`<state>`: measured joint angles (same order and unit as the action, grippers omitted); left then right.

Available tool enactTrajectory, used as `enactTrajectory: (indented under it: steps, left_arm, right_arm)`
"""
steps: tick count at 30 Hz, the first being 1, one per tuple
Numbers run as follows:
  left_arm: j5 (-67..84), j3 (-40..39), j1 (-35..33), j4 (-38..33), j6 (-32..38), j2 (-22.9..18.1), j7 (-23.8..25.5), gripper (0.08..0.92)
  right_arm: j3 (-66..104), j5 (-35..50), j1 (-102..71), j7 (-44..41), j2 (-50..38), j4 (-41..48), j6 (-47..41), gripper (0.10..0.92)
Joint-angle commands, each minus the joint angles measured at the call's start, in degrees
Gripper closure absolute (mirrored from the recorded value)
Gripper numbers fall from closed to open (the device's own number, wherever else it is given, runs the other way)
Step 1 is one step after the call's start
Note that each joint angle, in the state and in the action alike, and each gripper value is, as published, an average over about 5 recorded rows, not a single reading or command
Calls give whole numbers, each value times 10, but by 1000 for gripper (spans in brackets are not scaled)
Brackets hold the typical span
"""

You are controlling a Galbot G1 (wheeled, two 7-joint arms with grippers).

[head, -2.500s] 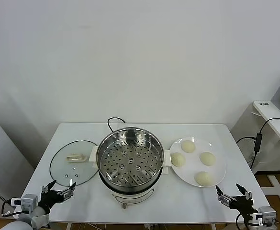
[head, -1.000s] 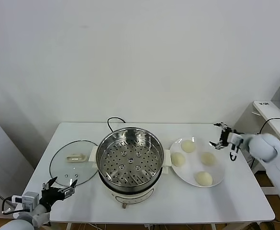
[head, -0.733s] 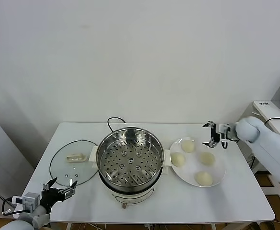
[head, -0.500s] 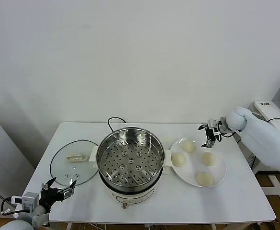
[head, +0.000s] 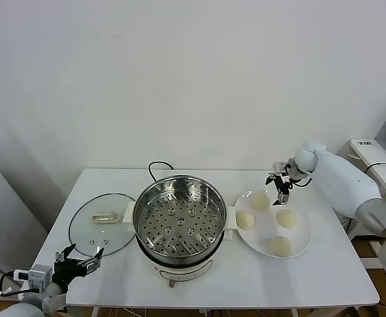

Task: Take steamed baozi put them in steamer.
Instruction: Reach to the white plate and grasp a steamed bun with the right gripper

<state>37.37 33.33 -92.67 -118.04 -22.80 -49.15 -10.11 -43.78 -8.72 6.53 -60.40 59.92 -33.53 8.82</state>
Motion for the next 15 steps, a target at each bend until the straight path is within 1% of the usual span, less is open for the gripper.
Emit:
enactTrajectory:
  steps: [1, 10, 12, 15]
  left_arm:
    - [1, 1, -1, -3, -1, 1, 0, 177]
    - [1, 3, -4, -7, -3, 2, -3, 177]
    - [1, 4, -6, -8, -3, 2, -3, 177]
    - [1, 4, -7, -10, -3, 2, -3, 177]
  right_arm:
    - [13, -23, -7, 3, 44, 49, 16, 203]
    - [35, -46, -23, 6, 59, 61, 14, 210]
    - [42, -54, -24, 6, 60, 64, 12, 235]
    - [48, -60, -24, 6, 60, 66, 11, 305]
